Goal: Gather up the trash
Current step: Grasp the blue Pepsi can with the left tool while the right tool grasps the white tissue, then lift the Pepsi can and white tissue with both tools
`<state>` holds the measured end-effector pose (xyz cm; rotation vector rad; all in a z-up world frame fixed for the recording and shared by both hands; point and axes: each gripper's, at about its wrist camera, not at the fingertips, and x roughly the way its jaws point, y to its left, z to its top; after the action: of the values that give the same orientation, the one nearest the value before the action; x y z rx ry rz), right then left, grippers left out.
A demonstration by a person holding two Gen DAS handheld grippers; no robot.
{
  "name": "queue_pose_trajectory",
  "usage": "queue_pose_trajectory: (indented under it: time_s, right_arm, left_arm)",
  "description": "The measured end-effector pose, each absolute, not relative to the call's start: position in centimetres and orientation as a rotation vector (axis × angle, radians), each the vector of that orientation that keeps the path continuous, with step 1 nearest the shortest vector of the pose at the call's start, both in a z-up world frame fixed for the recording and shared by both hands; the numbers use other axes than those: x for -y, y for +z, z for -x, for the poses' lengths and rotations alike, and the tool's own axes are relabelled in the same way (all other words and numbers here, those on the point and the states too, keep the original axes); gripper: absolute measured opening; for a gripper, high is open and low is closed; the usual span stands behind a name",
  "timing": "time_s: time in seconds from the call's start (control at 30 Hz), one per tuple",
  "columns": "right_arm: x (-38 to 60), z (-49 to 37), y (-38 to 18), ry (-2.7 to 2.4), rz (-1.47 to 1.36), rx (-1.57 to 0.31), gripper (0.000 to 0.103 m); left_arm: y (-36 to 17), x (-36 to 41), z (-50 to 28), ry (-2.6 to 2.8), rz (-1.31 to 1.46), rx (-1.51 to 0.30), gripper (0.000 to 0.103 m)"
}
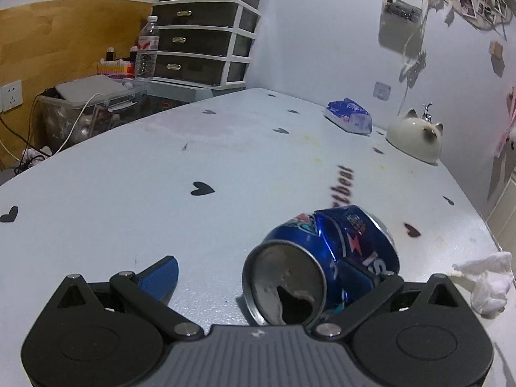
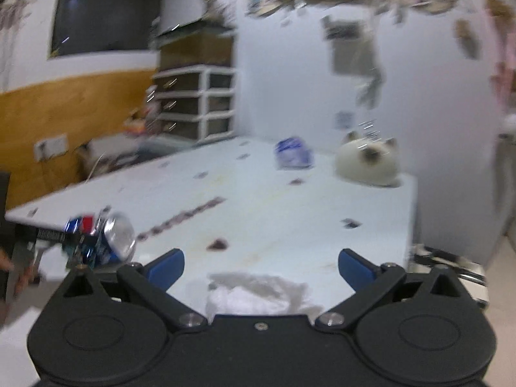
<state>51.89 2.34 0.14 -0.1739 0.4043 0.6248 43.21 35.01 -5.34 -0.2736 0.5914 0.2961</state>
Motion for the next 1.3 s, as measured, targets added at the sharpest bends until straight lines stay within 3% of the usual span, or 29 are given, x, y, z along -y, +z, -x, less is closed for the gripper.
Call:
queue_pose_trajectory:
  time_s: [0.17,0.27,0.4,0.53,0.67,0.87,1.3]
  right_arm:
    - [-4.0,-53.7,-2.2,0.708,0.274,-0.459,0.098]
    - [-4.7,-54.2,-3.3,0.727,0.317,-0.478,0.098]
    - [-5.3,-54.6,-4.3,0.719,0.346,-0.488,0.097]
    - [-6.0,-54.5,-5.8,0.691,0.415,-0.499,0.09]
    - [-5.8,-54.7,-5.8,0.642,0.369,-0.509,0.059]
    - [-5.6,-53.9,-5.7,0.57,0.354,-0.52,0.031]
    - [-3.7,-47.5,-3.7,0.528,0.146,-0.547,0.021]
  left_arm:
    - [-5.4,-34.3,-43.8,0.247,0.238,-0.607,0.099]
    - [-5.4,-33.8,-43.9,0.186,0.217,-0.601,0.086]
    - [-5.4,-33.8,-43.7,0.118,0.249,-0.579,0.056]
    - [-5.5,-33.8,-43.6,0.11,0.275,-0.572,0.056]
    - [-5.4,-33.8,-43.2,0.133,0.29,-0.559,0.055]
    - [-5.1,-33.1,-42.6,0.141,0.28,-0.547,0.055]
    - [-3.5,-29.9,-37.7,0.144,0.273,-0.487,0.055]
